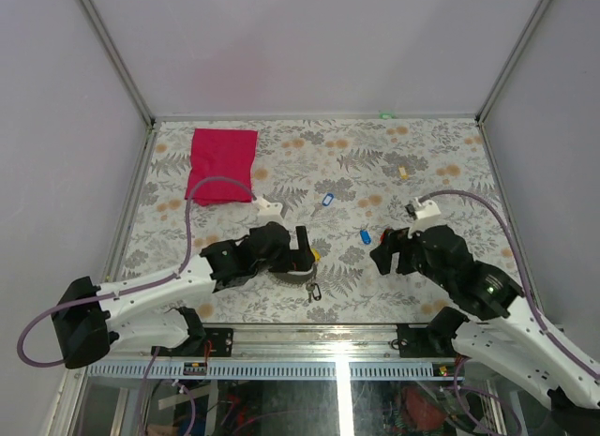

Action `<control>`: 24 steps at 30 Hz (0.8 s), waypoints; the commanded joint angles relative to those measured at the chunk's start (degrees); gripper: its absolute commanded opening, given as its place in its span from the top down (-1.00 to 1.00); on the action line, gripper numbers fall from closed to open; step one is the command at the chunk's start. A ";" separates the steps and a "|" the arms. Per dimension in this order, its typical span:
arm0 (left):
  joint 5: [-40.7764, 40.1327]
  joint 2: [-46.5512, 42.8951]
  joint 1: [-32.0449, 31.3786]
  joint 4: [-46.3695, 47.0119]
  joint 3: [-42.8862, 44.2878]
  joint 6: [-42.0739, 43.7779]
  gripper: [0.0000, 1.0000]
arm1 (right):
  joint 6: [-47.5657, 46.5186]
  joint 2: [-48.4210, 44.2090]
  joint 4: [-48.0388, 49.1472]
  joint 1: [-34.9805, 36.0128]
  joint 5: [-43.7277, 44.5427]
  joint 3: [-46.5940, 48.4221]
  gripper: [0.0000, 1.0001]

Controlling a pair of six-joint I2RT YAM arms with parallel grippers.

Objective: Put the keys on the keyring

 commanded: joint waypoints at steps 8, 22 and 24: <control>-3.78 -4.22 1.61 -2.92 -5.71 -2.58 -0.86 | 0.02 21.73 7.40 -0.15 -19.50 1.40 -0.28; -2.14 -1.15 8.03 -0.20 -7.33 -1.79 -0.50 | 3.03 23.46 11.29 -0.11 -20.97 -1.22 -0.17; -4.45 -0.82 8.30 -2.04 -6.98 -3.06 -0.43 | 3.17 22.76 10.81 -0.16 -20.81 -1.86 -0.15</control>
